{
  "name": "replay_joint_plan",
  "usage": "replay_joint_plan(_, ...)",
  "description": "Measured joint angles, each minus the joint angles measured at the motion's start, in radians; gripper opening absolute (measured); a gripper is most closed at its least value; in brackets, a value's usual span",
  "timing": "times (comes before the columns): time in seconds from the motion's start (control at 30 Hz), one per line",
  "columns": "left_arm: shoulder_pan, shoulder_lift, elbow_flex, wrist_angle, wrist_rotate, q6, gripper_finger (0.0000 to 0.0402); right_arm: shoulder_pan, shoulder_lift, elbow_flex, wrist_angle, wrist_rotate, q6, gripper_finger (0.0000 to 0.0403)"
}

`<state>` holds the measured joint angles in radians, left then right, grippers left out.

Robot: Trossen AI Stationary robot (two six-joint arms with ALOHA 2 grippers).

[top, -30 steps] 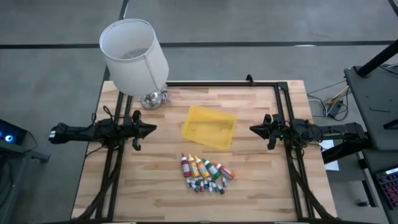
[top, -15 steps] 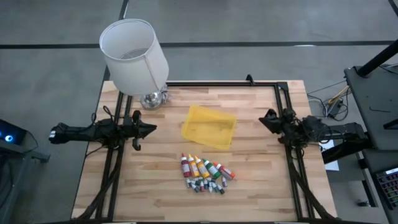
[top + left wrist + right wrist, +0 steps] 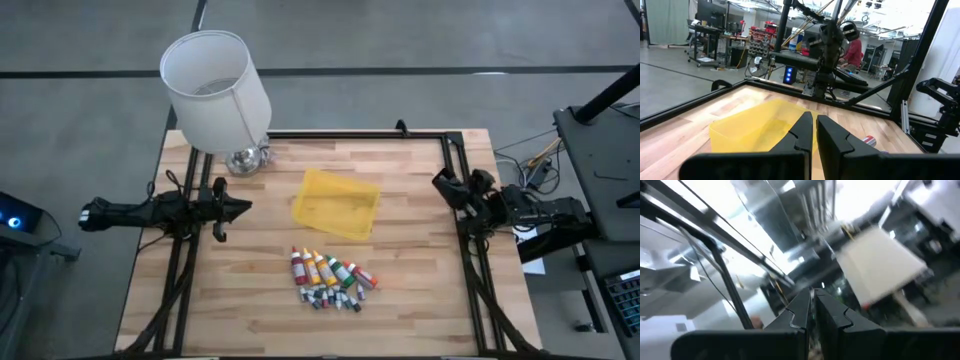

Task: Pick & Place food coloring
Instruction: Put the large orange food coloring bottle into the yellow bin

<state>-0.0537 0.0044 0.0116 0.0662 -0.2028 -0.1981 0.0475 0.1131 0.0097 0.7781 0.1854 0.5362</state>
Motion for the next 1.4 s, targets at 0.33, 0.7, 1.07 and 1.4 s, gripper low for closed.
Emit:
replay_joint_plan(0.33,0.000,0.000,0.000,0.000,0.000,0.000,0.0000,0.000,0.021,0.116,0.087,-0.012,-0.260,0.0018)
replay_joint_plan(0.7,0.000,0.000,0.000,0.000,0.000,0.000,0.0000,0.000,0.202,0.449,-0.026,-0.013,-0.493,0.0018)
replay_joint_plan(1.07,0.000,0.000,0.000,0.000,0.000,0.000,0.0000,0.000,0.456,0.839,-0.404,-0.036,-0.495,0.0018)
replay_joint_plan(1.4,0.000,0.000,0.000,0.000,0.000,0.000,0.0000,0.000,0.696,1.145,-0.704,-0.167,-0.491,0.0018)
